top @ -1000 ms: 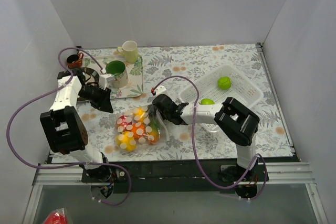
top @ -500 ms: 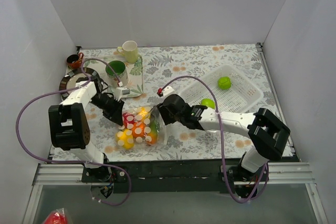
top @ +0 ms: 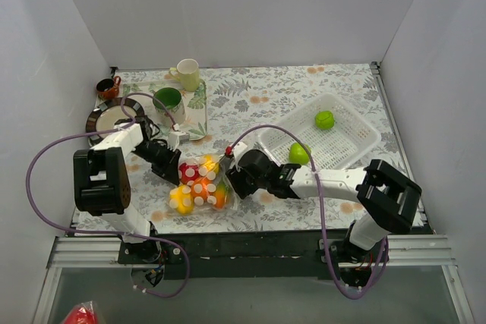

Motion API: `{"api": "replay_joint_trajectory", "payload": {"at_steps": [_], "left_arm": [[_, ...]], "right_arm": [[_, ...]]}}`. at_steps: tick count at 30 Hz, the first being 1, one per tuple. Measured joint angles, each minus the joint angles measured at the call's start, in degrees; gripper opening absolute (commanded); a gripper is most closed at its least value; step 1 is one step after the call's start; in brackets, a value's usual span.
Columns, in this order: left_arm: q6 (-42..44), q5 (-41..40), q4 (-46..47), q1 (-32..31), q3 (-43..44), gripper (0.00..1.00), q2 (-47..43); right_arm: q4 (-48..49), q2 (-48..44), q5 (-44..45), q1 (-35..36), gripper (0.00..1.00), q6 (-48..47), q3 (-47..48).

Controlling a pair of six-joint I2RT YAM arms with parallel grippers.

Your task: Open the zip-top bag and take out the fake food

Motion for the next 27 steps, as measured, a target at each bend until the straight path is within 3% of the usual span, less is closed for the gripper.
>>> {"api": "replay_joint_trajectory", "payload": {"at_steps": [10, 21, 27], "left_arm": [[-3.9, 0.0, 7.2, -3.7, -0.8, 0.02, 0.4], [-7.0, -0.6, 11.3, -6.1, -1.2, 0.02, 1.9], [-7.5, -0.6, 11.8, -6.1, -1.2, 0.02, 2.1]], "right_arm": [[9.5, -4.4, -5.3, 3.2, 0.67, -9.4, -2.9], [6.4, 2.2, -23.5, 3.8, 0.68, -19.1, 3.3], [4.4, 3.7, -27.8, 3.8, 0.67, -21.1, 3.5]]}}
